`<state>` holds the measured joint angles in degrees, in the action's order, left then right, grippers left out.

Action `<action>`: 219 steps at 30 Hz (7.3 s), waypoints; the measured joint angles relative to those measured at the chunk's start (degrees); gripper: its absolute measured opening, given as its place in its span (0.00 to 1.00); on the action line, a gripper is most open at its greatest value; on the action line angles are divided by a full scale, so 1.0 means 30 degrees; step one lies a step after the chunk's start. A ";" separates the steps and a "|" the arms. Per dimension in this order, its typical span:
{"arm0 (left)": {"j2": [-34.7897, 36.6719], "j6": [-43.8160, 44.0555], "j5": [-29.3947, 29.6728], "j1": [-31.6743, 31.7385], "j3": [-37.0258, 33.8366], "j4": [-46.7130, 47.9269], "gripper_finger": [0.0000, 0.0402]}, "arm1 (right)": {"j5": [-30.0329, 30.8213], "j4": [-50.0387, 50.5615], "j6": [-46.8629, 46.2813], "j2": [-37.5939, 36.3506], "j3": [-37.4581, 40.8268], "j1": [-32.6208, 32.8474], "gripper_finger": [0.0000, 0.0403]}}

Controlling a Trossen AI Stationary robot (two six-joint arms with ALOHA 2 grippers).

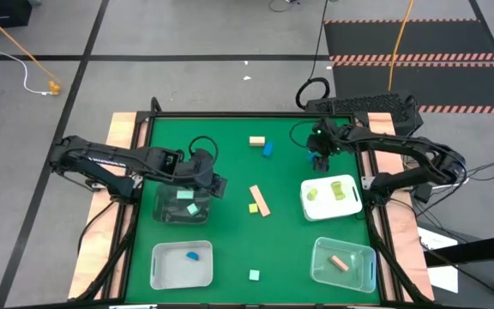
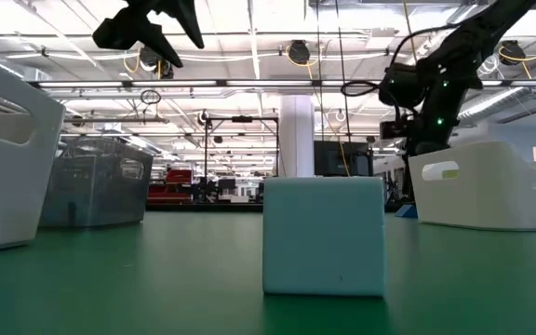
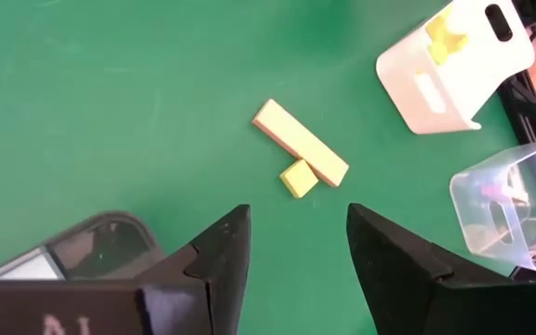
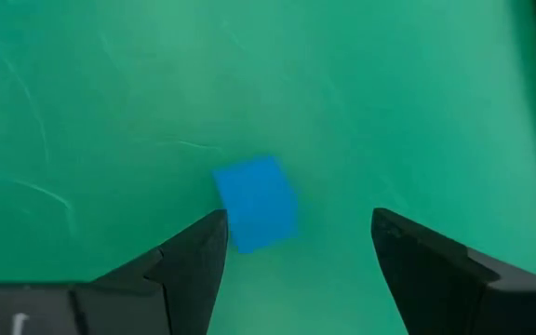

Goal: Sort & place blocks by color
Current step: Put the right blue block into the gray bin

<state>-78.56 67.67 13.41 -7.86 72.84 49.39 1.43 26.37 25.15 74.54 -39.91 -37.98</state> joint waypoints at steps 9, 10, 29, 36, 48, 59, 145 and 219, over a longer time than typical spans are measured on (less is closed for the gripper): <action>0.0000 -0.0073 0.0043 0.0202 0.0000 0.0007 0.45 | -0.0566 -0.0840 0.0845 0.1830 0.0004 0.0015 0.64; 0.0000 -0.0111 0.0040 0.0227 0.0000 0.0007 0.45 | -0.0567 -0.0898 0.0952 0.1941 0.0004 0.0015 0.64; -0.0007 -0.1026 0.0701 0.0233 0.0000 0.0022 0.45 | -0.1261 -0.1469 0.1263 0.3715 -0.0019 -0.0058 0.34; -0.0007 -0.1018 0.1681 0.0240 0.0000 0.0007 0.45 | -0.1470 -0.1717 -0.0174 0.3015 0.0008 -0.0058 0.29; -0.0015 -0.2257 0.2616 0.0292 -0.0134 -0.4152 0.45 | -0.5101 -0.4393 -0.6314 -0.2618 0.0055 0.0578 0.29; -0.0044 -0.4968 0.2710 0.1523 -0.0495 -1.0701 0.40 | -0.6556 -1.2445 -0.6715 -0.4551 0.0034 0.4175 0.29; -0.6027 0.0816 -0.2091 0.2506 -0.0495 -1.7845 0.64 | -0.0439 -1.5808 -0.4063 -0.1528 0.0037 1.0222 0.29; -0.5771 -0.1033 -0.3373 0.2892 -0.0517 -1.9743 0.22 | 0.1966 -0.9983 -0.7062 -0.7515 -0.0003 1.0630 0.64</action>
<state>-95.88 64.57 3.29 0.82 71.29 -9.84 7.33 -3.58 3.96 51.99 -39.92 -6.09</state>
